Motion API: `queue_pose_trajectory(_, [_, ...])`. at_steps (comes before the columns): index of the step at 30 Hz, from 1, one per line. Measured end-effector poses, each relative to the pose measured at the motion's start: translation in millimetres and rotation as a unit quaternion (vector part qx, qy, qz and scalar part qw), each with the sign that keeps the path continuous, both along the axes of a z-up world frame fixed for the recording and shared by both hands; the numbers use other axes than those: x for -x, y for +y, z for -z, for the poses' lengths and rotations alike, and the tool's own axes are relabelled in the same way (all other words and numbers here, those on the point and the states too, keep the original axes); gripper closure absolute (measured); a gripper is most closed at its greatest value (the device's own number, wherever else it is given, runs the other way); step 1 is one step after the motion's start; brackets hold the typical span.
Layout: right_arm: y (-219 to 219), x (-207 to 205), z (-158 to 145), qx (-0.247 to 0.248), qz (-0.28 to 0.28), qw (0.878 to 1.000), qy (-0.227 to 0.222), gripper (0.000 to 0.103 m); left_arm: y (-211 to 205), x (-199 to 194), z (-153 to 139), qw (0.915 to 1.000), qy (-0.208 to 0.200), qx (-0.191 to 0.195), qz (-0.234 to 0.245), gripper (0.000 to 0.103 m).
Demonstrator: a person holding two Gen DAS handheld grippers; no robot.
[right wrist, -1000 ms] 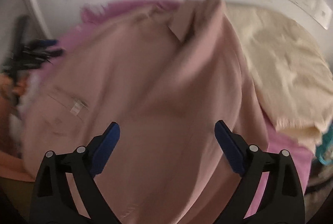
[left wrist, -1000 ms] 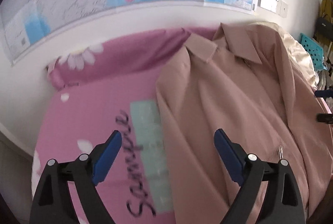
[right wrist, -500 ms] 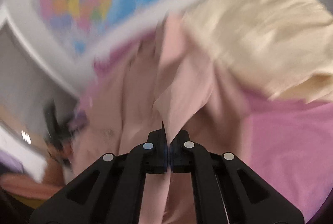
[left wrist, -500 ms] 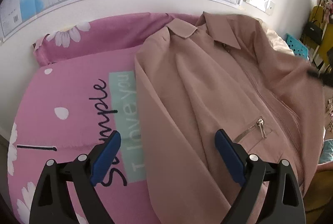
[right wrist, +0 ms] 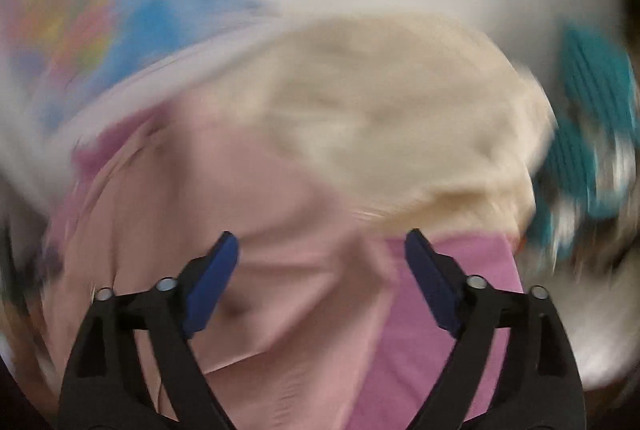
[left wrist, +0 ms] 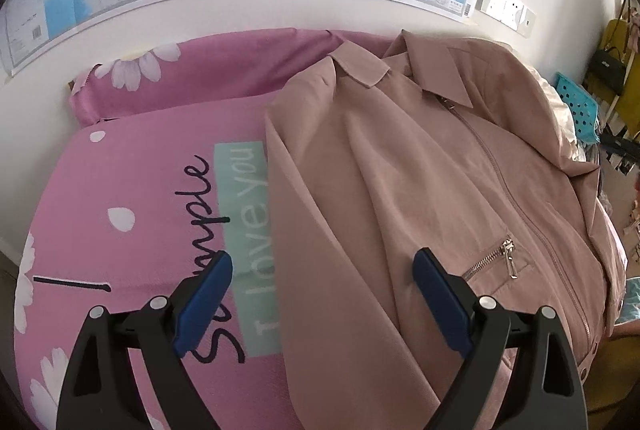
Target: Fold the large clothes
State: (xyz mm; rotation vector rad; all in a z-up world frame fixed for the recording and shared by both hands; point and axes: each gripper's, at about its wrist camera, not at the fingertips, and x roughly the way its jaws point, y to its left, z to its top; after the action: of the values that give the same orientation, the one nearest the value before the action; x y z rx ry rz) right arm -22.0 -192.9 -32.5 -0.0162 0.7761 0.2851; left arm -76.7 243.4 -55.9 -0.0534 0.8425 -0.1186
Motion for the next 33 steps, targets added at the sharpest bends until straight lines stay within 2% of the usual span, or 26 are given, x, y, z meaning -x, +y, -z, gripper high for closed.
queue_pose_trajectory(2, [32.0,17.5,-2.3,0.066,-0.063,0.995,-0.027,0.014,-0.7,-1.8,-1.1,1.0000,-0.001,-0.002,-0.001,0.014])
queue_pose_trajectory(3, [57.7,22.6,5.7,0.117,-0.087,0.989,-0.035,0.015,-1.3,-2.9,-1.5,1.0000,-0.002,-0.001,-0.001,0.014])
queue_pose_trajectory(5, [64.4,18.8,24.0,0.157,-0.092,0.983,-0.025,0.019,-1.6,-4.4,-1.5,1.0000,0.000,-0.001,-0.002,0.014])
queue_pose_trajectory(7, [58.5,2.7,42.5,0.151,-0.095,0.984,0.021,0.040,-1.5,-5.1,-1.6,1.0000,-0.001,-0.002,-0.004,0.014])
queue_pose_trajectory(8, [49.3,-6.7,50.8,0.143,-0.087,0.985,0.048,0.075,-0.9,-5.3,-1.3,1.0000,-0.001,-0.002,-0.006,0.014])
queue_pose_trajectory(9, [40.0,-15.4,56.7,0.134,-0.082,0.985,0.065,0.099,0.4,-5.7,-1.4,1.0000,0.000,0.000,-0.008,0.014])
queue_pose_trajectory(10, [29.4,-20.6,57.0,0.115,-0.078,0.987,0.082,0.102,1.7,-6.0,-1.4,0.9999,0.000,0.001,-0.010,0.014])
queue_pose_trajectory(11, [15.0,-21.9,46.8,0.087,-0.070,0.991,0.077,0.101,3.4,-6.3,-1.4,0.9999,0.000,0.002,-0.014,0.014])
queue_pose_trajectory(14, [-36.2,-23.2,-3.6,0.004,-0.014,0.999,0.028,0.101,8.2,-8.2,-1.3,0.9998,-0.001,0.002,-0.021,0.014])
queue_pose_trajectory(15, [-56.0,-26.6,-20.0,-0.040,-0.001,0.999,0.015,0.101,9.8,-10.0,-0.5,0.9997,0.001,0.005,-0.025,0.014])
queue_pose_trajectory(16, [-67.0,-32.0,-26.1,-0.060,0.010,0.998,0.012,0.101,11.0,-11.9,0.3,0.9996,0.002,0.008,-0.027,0.014])
queue_pose_trajectory(19, [-75.2,-62.3,-15.3,-0.032,0.059,0.997,0.032,0.101,10.3,-18.2,4.8,0.9994,0.009,0.013,-0.029,0.014])
queue_pose_trajectory(22, [-77.9,-86.4,19.3,-0.012,0.087,0.993,0.079,0.095,5.8,-19.0,7.3,0.9996,0.014,0.015,-0.019,0.014])
queue_pose_trajectory(24, [-79.8,-90.6,38.3,-0.008,0.092,0.991,0.095,0.095,5.4,-17.0,9.3,0.9996,0.017,0.009,-0.020,0.013])
queue_pose_trajectory(26, [-82.1,-90.2,40.1,-0.014,0.098,0.991,0.087,0.101,8.7,-14.6,11.2,0.9994,0.021,0.011,-0.024,0.012])
queue_pose_trajectory(27, [-84.0,-86.1,32.7,-0.025,0.097,0.993,0.070,0.101,11.0,-13.1,11.8,0.9993,0.023,0.014,-0.026,0.012])
queue_pose_trajectory(31, [-87.6,-80.5,-9.5,-0.008,0.095,0.995,0.002,0.102,12.4,-11.2,12.2,0.9992,0.025,0.019,-0.024,0.013])
queue_pose_trajectory(32, [-87.7,-80.8,-20.9,-0.006,0.098,0.995,-0.010,0.102,9.6,-12.0,13.0,0.9993,0.026,0.019,-0.017,0.024])
queue_pose_trajectory(33, [-91.7,-83.2,-27.3,-0.008,0.101,0.995,-0.022,0.102,6.5,-14.2,13.9,0.9993,0.029,0.022,-0.007,0.042])
